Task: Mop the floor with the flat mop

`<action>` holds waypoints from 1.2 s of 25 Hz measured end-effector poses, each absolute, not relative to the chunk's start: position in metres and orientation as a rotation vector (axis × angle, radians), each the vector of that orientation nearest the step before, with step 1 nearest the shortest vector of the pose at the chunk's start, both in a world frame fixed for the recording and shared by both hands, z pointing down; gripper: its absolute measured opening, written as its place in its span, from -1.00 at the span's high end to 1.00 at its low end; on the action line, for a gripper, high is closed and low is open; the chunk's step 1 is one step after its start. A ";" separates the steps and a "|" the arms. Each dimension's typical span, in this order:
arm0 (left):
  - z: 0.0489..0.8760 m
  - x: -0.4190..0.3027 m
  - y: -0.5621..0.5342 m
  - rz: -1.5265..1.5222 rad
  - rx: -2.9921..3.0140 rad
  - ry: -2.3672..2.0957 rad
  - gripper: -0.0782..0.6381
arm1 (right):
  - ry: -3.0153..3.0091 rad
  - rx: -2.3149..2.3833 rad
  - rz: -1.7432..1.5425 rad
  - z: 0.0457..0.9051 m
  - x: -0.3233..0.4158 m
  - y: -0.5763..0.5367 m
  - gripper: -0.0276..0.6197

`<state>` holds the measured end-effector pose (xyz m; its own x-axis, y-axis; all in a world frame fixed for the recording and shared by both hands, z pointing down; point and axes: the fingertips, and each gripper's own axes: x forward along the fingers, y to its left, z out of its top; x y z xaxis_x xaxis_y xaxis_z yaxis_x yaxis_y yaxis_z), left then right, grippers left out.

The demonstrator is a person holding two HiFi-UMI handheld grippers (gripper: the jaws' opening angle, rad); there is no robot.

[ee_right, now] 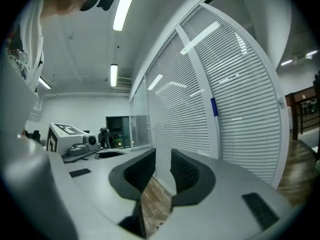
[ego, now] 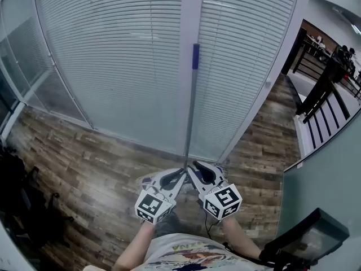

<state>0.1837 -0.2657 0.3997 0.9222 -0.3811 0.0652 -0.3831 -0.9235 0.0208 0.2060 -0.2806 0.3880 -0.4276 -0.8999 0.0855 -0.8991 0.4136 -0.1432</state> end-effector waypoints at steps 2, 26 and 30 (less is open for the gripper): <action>0.394 0.185 -0.304 0.074 3.058 -0.578 0.73 | 2.625 -1.708 -0.272 0.384 0.209 -0.318 0.66; 0.439 0.253 -0.606 0.238 3.066 -0.408 0.47 | 2.581 -2.003 -0.262 0.408 0.288 -0.634 0.42; 0.458 0.286 -0.636 0.276 3.045 -0.486 0.45 | 2.569 -2.014 -0.249 0.422 0.342 -0.674 0.40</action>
